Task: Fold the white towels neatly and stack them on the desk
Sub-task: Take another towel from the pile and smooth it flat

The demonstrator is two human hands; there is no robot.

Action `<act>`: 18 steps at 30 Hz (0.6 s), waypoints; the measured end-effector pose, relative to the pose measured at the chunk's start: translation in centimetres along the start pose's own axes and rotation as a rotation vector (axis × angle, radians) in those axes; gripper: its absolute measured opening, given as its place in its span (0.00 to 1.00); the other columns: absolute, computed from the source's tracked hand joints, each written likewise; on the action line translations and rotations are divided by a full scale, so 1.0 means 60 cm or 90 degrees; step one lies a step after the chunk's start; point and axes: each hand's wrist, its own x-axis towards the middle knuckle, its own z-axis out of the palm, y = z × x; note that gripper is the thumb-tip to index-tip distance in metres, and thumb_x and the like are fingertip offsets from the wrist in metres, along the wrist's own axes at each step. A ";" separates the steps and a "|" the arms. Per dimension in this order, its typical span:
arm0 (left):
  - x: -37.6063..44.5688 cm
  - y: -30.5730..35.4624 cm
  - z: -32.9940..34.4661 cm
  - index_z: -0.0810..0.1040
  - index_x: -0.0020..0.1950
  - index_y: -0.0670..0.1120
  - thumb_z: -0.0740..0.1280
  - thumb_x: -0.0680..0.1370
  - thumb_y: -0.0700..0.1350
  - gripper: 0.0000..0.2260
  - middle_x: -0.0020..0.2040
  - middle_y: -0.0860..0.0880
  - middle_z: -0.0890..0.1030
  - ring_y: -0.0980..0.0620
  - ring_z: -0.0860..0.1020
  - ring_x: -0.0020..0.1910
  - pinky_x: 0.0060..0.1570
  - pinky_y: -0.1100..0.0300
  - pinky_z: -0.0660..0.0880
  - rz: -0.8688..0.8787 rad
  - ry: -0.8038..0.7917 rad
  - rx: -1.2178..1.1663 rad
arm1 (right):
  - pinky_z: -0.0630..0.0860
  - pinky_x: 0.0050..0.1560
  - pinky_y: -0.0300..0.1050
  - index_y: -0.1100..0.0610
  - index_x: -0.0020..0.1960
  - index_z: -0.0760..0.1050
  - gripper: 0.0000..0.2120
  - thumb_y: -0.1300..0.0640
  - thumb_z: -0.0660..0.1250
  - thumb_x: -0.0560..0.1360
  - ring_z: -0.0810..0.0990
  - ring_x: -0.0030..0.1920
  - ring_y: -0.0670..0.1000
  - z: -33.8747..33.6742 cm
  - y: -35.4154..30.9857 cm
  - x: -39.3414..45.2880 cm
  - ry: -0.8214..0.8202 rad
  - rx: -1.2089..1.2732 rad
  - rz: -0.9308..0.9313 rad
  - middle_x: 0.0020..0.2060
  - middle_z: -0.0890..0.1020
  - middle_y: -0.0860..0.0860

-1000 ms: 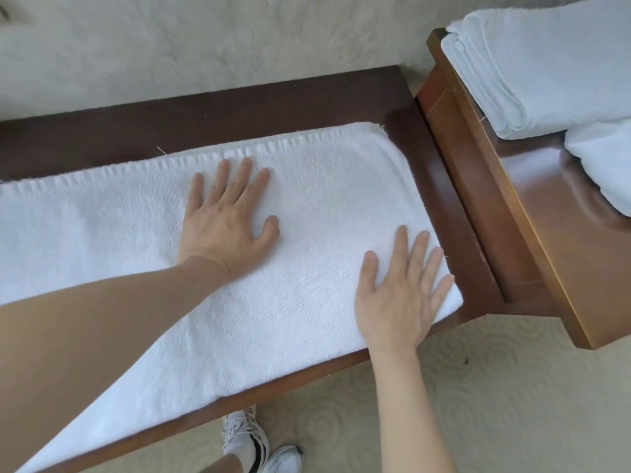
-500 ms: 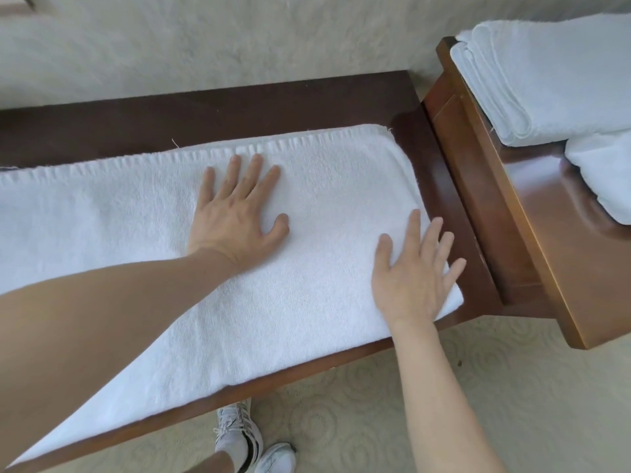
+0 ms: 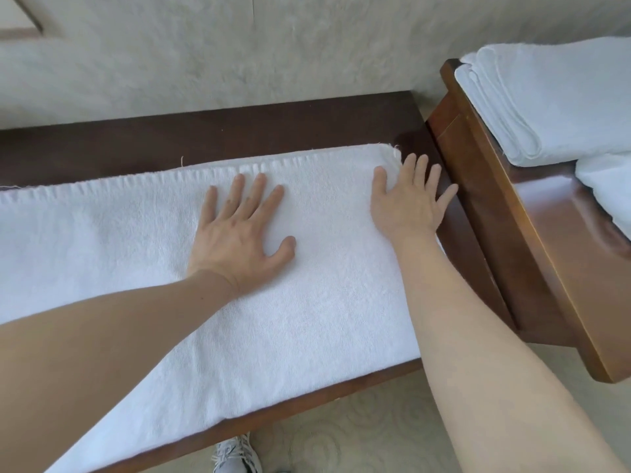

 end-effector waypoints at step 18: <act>-0.021 -0.003 -0.021 0.58 0.81 0.52 0.38 0.81 0.63 0.33 0.82 0.48 0.55 0.49 0.50 0.81 0.79 0.45 0.48 0.084 0.036 -0.150 | 0.37 0.80 0.55 0.52 0.83 0.39 0.31 0.40 0.41 0.84 0.39 0.81 0.53 -0.011 -0.014 -0.209 -0.038 0.000 -0.097 0.82 0.42 0.50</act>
